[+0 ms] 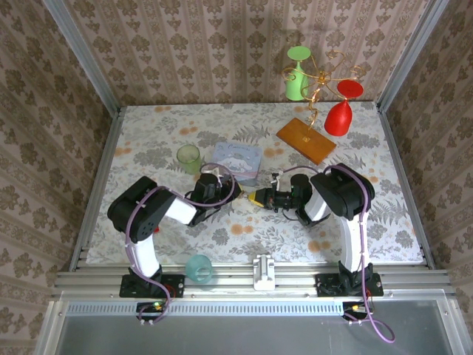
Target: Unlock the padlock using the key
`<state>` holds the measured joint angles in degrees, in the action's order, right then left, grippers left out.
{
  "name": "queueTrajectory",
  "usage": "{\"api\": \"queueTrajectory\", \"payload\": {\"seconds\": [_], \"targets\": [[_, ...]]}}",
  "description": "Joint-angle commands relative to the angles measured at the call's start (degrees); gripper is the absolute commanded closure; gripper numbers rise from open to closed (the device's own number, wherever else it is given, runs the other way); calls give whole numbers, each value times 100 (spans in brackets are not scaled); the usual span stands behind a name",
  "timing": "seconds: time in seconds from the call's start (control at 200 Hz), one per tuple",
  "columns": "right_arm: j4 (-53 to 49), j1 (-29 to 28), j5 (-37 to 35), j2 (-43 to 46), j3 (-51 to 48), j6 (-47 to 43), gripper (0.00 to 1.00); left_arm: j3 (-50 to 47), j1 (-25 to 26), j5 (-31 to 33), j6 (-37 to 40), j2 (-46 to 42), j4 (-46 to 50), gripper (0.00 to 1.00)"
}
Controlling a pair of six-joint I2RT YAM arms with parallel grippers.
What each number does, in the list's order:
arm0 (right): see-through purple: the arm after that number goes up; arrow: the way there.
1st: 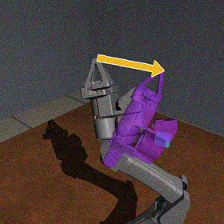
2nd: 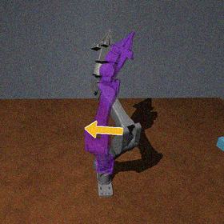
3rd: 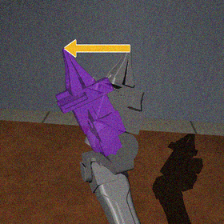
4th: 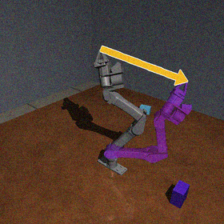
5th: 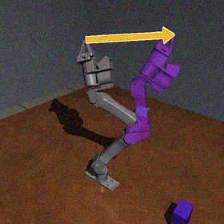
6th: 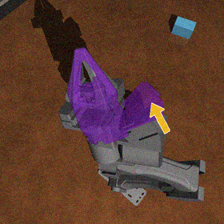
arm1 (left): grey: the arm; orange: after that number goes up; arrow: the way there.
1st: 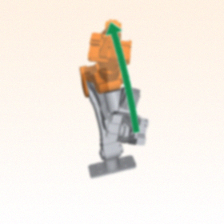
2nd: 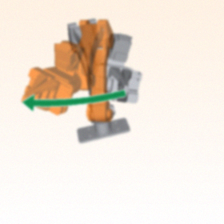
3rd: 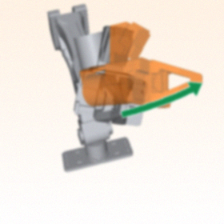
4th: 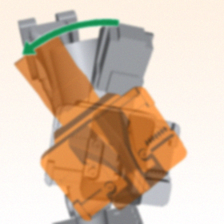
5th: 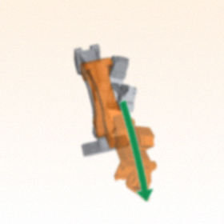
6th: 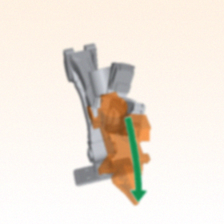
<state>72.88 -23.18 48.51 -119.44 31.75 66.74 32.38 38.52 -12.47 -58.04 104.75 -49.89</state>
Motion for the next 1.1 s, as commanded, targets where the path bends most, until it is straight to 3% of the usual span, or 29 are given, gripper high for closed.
{"api": "queueTrajectory", "payload": {"seconds": [0.0, 0.46, 0.62, 1.095], "targets": [[-2014, 118, 36, -246, -105, -795, 100, -65, -38, -399, -483, -163, -627, 100], [-1873, 314, 365, -458, -55, -726, 100, -246, -99, -550, -1100, -9, -1448, 100], [-2471, 339, 311, -322, -41, -1107, 100, -229, -91, -616, -1286, 106, -1747, 100], [-1873, 430, 622, -349, -41, -846, 100, -216, -64, -603, -999, -4, -1303, 100]]}}
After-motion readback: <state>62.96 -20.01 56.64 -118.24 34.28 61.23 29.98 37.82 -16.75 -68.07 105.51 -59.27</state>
